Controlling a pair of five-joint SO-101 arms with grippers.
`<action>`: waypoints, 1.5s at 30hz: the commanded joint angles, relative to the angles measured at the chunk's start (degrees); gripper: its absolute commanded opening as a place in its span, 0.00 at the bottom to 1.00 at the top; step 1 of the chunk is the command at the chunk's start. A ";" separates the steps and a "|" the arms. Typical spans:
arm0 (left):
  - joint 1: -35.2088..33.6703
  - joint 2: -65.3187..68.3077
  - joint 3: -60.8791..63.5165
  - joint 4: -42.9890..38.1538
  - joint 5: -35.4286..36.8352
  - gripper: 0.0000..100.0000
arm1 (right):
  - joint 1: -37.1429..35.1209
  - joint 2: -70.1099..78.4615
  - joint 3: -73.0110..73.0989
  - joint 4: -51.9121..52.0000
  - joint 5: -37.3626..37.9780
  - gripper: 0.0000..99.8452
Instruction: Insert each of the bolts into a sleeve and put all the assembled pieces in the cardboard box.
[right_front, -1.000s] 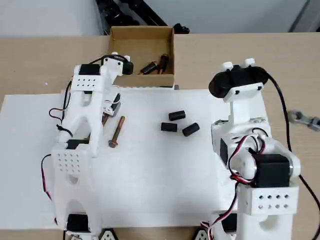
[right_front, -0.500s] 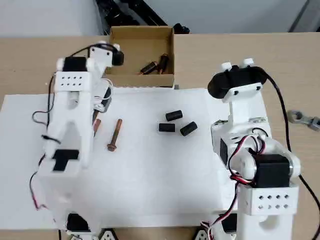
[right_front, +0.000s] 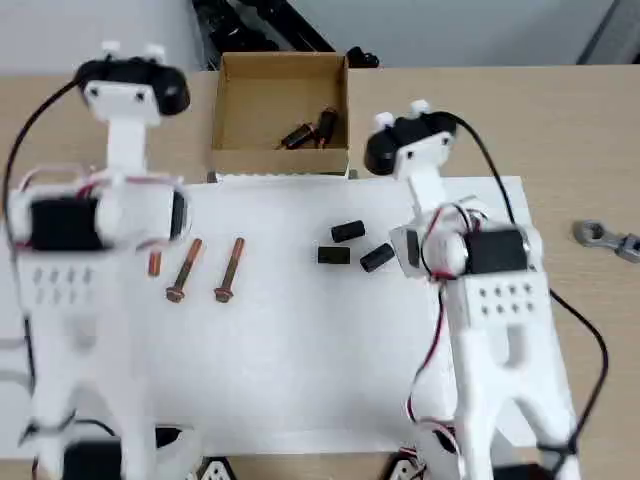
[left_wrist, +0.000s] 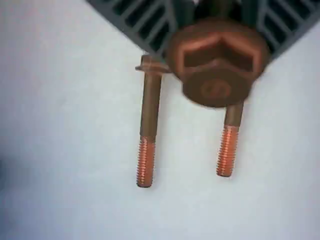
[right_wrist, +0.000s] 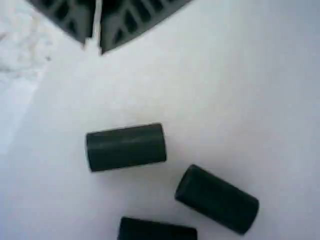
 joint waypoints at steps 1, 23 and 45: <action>-0.53 -10.90 4.62 0.88 0.62 0.01 | -0.48 6.11 -6.68 0.40 3.96 0.01; -7.65 -25.93 19.74 0.97 0.35 0.01 | -9.45 28.79 -31.38 14.02 11.16 0.09; -7.74 -25.93 19.82 0.97 0.35 0.01 | -16.22 37.23 -33.14 14.20 28.04 0.09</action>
